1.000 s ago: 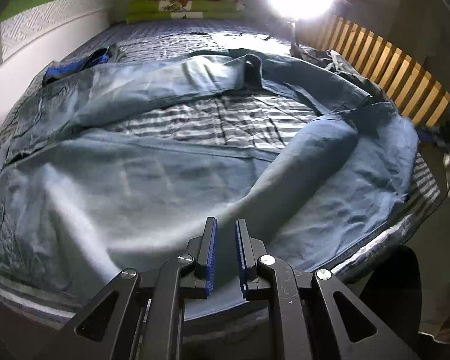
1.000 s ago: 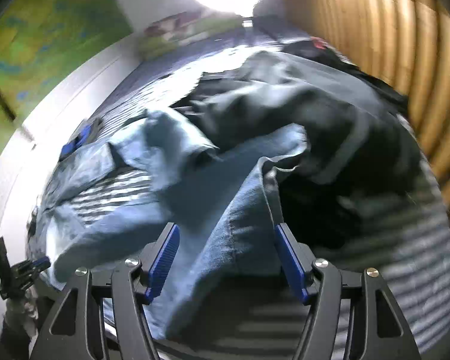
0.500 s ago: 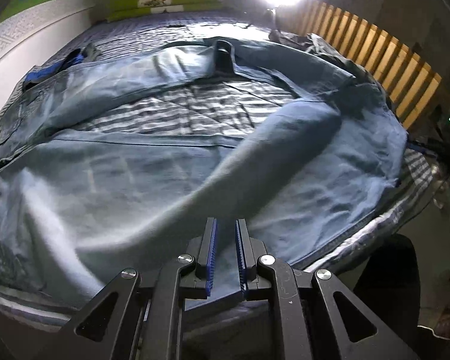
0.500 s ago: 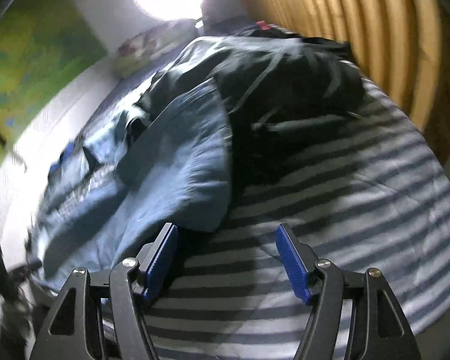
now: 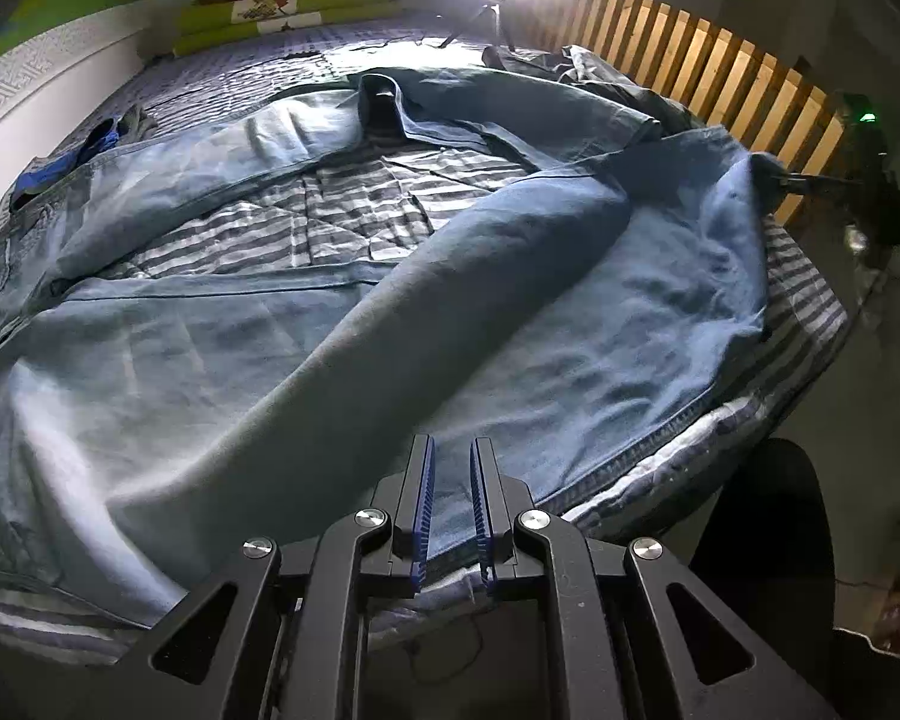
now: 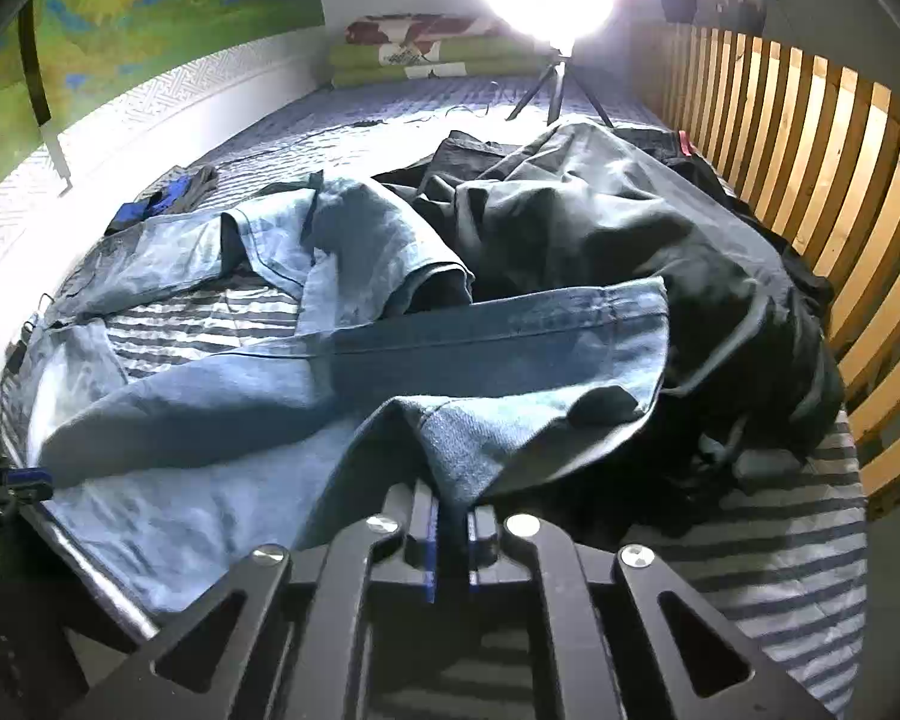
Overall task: Organize objects
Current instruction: 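Smooth the spread jacket with the left tool while the right tool pushes the black garment aside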
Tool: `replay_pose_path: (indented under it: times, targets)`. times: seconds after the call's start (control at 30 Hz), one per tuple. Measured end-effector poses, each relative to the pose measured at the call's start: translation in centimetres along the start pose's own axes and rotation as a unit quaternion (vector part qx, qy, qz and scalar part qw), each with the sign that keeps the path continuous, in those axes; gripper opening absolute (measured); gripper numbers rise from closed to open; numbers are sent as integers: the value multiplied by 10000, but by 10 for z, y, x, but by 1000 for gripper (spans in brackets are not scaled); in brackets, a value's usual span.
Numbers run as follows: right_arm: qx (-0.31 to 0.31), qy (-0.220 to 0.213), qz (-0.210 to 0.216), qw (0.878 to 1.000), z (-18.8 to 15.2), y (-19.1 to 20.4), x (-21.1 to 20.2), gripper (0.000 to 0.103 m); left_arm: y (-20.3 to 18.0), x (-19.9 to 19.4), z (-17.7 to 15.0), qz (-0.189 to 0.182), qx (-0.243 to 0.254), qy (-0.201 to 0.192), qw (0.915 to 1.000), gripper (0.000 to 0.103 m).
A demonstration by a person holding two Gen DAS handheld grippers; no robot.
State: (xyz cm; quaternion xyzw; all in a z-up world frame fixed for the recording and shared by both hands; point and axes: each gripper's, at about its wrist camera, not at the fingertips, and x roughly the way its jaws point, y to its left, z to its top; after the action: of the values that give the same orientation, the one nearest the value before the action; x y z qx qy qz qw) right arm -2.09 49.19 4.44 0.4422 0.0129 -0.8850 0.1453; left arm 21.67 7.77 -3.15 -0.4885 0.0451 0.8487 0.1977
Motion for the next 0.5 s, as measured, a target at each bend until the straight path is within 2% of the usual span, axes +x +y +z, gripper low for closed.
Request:
replay_pose_path:
  times: [0.07,0.17,0.2,0.23,0.27,0.3,0.33,0.37,0.43,0.5]
  targets:
    - [-57,32,-1,10000,-5,1,-19,4,5,-3,0,6,-20,-39,10000,13]
    - [4,174,10,9998,-21,-19,-63,4,20,-12,1,22,-157,-160,9997,13]
    - [121,346,-8,9993,-27,-29,-69,4,25,-15,1,45,-209,-199,9996,13]
    - [233,684,-189,9972,-34,-40,-68,9,32,-18,1,72,-264,-232,9994,13]
    - [229,1259,-851,9881,-47,-53,-58,16,40,-22,0,111,-336,-279,9990,13]
    - [172,1448,-1493,9780,-56,-62,-54,29,47,-25,0,143,-395,-317,9986,13]
    - [166,1581,-2068,9654,-63,-70,-51,29,57,-28,-1,186,-493,-353,9980,13]
    - [286,1646,-2191,9613,-68,-77,-50,29,66,-31,-2,229,-588,-374,9973,13]
    - [676,1306,-1722,9740,-68,-81,-63,30,88,-39,-4,326,-800,-413,9954,13]
    - [631,935,-1458,9829,-60,-65,-71,30,111,-49,-5,488,-941,-445,9934,13]
